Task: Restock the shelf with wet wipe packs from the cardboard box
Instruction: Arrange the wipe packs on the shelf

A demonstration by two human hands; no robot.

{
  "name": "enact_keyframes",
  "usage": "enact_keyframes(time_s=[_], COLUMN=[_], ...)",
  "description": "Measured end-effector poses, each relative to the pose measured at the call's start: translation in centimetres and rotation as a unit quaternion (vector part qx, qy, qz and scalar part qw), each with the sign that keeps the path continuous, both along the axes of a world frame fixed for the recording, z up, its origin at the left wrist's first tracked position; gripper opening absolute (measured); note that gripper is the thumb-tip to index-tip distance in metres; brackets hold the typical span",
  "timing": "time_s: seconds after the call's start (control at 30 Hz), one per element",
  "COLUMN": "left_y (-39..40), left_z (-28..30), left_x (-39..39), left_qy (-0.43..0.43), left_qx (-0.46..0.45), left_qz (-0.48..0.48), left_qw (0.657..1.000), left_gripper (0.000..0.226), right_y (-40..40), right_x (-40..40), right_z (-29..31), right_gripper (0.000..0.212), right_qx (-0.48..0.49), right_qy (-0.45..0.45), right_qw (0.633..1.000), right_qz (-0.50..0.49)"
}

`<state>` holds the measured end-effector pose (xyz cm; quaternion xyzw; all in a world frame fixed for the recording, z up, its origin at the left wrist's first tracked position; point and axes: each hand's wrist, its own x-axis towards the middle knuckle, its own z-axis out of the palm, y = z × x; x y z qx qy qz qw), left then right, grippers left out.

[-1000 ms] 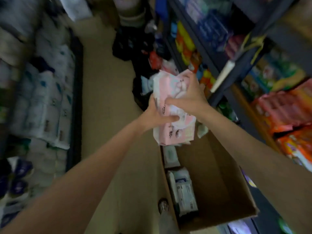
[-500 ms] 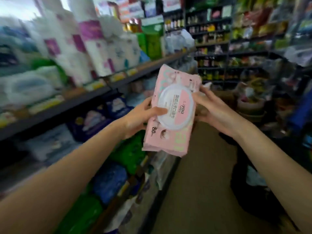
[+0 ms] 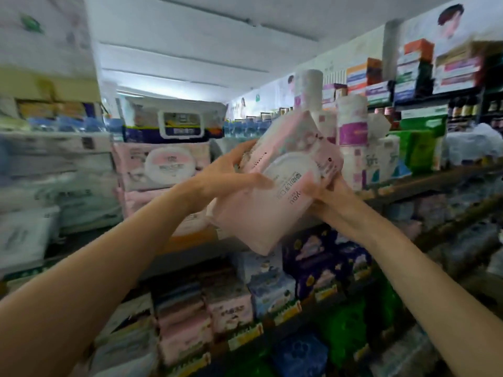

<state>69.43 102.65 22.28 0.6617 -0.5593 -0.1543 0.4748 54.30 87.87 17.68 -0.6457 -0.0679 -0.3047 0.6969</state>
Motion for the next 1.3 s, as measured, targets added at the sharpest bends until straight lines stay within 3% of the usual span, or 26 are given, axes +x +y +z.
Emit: enact_keyframes(time_s=[0.13,0.23,0.37,0.43,0.5,0.57,0.63,0.7,0.77,0.8,0.87,0.97,1.0,1.03,1.1,1.13,1.23,1.3], left_y=[1.2,2.0,4.1,4.9,4.8,4.3,4.7,6.3,8.2,8.9,9.5,10.2,10.4,10.5,10.3,10.1,10.0,9.6], left_z=[-0.1,1.7,4.0,3.9,3.5,3.3,3.5,4.1,4.7,4.8,4.5,3.6,3.3,3.0,2.5,2.3,2.6,3.1], left_x=[1.5,2.4,4.4,5.4,5.8,6.0,6.8,7.7,8.7,9.0,9.5,10.5,10.8,11.1,11.4,11.4,11.7,11.7], left_qy=[0.006,-0.010,-0.032,0.034,0.144,0.201,0.184,0.153,0.146,0.141,0.121,0.115,0.116,0.121,0.133,0.131,0.134,0.163], left_qx=[-0.019,-0.033,-0.069,-0.123,-0.209,-0.293,-0.353,-0.378,-0.371,-0.356,-0.323,-0.294,-0.289,-0.282,-0.268,-0.266,-0.271,-0.307], left_qz=[0.017,0.028,0.154,0.206,0.197,0.191,0.229,0.268,0.280,0.287,0.295,0.304,0.303,0.304,0.311,0.313,0.297,0.251], left_qw=[1.000,0.999,0.985,0.970,0.947,0.915,0.888,0.873,0.873,0.878,0.891,0.899,0.901,0.902,0.902,0.902,0.906,0.904], left_gripper=[0.094,0.077,0.099,0.098,0.079,0.087,0.089,0.084,0.091,0.093,0.089,0.087,0.093,0.099,0.099,0.094,0.089,0.098], right_y=[2.0,2.6,3.0,3.6,4.7,5.8,5.8,4.2,2.4,2.0,1.7,1.5,1.2,1.0,0.9,1.0,0.4,0.5], right_x=[3.5,5.5,8.5,10.1,12.1,14.0,15.2,15.6,16.3,16.6,17.5,18.3,18.5,18.7,18.7,18.6,18.5,18.5], right_z=[1.4,3.7,7.1,8.7,9.7,10.0,9.7,9.2,8.7,8.4,7.7,6.8,6.5,6.1,5.5,5.4,5.8,6.1], right_gripper=[0.105,0.099,0.085,0.087,0.088,0.089,0.074,0.047,0.015,0.011,0.028,0.100,0.108,0.097,0.044,0.031,0.044,0.074], right_qx=[0.003,0.009,0.047,0.095,0.153,0.181,0.164,0.122,0.073,0.055,0.026,-0.064,-0.102,-0.130,-0.168,-0.176,-0.134,0.035], right_qy=[-0.050,-0.106,-0.147,-0.172,-0.177,-0.156,-0.123,-0.092,-0.066,-0.045,-0.006,0.031,0.047,0.053,0.045,0.041,0.018,-0.056], right_qw=[0.998,0.993,0.986,0.979,0.972,0.971,0.978,0.986,0.994,0.996,0.999,0.997,0.993,0.990,0.983,0.982,0.990,0.997], right_qz=[-0.028,-0.050,-0.062,-0.049,-0.032,-0.014,0.026,0.058,0.054,0.046,0.031,-0.008,-0.023,-0.029,-0.050,-0.051,-0.043,0.044])
